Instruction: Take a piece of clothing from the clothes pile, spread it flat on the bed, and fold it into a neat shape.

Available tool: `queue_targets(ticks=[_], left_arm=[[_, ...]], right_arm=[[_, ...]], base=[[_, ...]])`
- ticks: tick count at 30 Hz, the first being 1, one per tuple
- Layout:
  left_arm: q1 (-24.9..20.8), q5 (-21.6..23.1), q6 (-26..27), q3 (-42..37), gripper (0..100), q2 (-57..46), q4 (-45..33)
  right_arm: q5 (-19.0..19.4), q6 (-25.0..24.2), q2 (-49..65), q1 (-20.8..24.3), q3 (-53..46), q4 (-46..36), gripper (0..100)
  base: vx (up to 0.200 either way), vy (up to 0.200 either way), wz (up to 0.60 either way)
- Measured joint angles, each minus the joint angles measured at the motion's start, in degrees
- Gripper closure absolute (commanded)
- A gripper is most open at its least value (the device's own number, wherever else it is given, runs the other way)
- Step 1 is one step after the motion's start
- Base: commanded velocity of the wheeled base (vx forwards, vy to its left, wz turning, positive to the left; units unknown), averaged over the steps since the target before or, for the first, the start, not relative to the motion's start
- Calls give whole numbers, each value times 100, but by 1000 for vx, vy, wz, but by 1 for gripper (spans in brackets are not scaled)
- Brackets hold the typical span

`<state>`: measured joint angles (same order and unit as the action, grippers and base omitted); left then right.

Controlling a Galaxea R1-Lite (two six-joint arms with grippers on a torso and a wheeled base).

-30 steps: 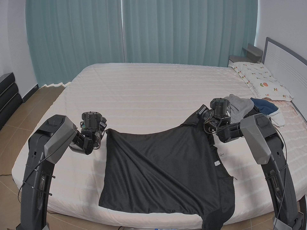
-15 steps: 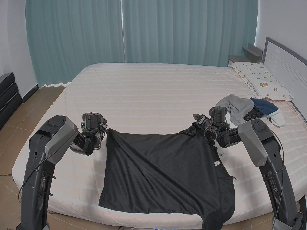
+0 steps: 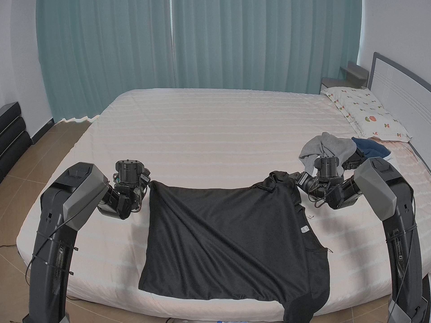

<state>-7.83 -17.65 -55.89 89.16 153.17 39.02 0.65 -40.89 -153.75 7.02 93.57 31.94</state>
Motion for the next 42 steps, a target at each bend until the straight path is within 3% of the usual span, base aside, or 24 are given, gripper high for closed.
queue_targets(ticks=[10,11,27,37,42], left_arm=[[0,0,11,0,0,7,-2],[0,2,11,2,0,7,-2],[2,15,22,30,0,20,-5],[0,59,30,37,0,24,-10],[-5,88,50,41,0,30,-10]], right_arm=[[57,-154,-67,91,-154,-39,0],[57,-154,-91,105,-135,-41,100],[-49,-506,-286,11,295,38,100],[-463,-462,-350,-185,1312,30,100],[-586,-197,-529,-325,1775,20,100]], base=[[0,0,0],[0,0,0],[0,0,0],[0,0,0],[0,0,0]])
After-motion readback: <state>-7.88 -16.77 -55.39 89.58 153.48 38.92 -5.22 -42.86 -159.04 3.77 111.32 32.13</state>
